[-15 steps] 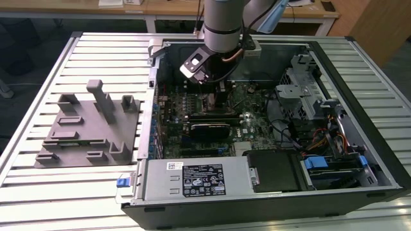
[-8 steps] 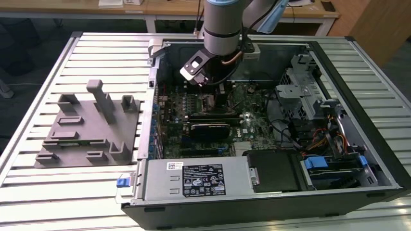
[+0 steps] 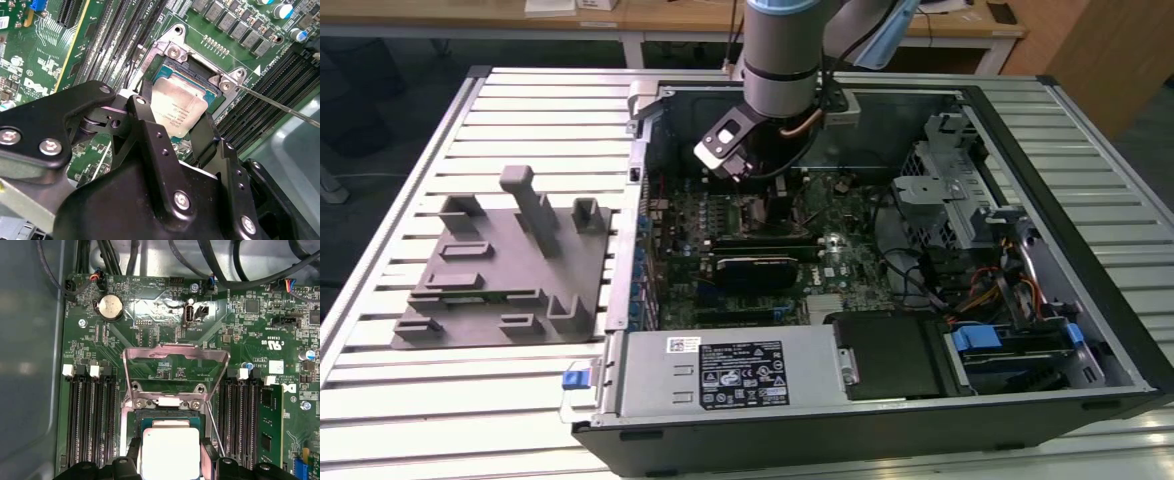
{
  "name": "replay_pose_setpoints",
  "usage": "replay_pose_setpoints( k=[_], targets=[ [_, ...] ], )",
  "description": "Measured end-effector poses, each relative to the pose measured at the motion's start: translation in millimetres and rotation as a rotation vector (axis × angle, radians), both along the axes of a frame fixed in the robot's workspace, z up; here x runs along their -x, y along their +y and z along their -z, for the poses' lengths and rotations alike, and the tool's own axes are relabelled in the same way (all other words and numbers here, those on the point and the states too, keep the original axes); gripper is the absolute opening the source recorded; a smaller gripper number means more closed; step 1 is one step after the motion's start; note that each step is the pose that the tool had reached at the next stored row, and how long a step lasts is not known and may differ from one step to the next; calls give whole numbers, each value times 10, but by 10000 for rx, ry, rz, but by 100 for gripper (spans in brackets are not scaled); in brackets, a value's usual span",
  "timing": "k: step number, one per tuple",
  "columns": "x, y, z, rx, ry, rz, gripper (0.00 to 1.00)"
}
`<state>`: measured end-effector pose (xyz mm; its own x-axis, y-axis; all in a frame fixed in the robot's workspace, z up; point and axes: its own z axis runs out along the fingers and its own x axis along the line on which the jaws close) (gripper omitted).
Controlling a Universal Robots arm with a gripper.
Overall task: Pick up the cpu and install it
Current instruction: 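Place the cpu into insertion slot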
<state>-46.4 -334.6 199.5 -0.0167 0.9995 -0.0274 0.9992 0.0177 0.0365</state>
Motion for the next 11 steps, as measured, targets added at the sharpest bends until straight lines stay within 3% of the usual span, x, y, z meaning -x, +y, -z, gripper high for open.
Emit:
replay_pose_setpoints(
  k=[11],
  targets=[
    [3, 1, 33, -1, 0, 92, 54]
  ],
)
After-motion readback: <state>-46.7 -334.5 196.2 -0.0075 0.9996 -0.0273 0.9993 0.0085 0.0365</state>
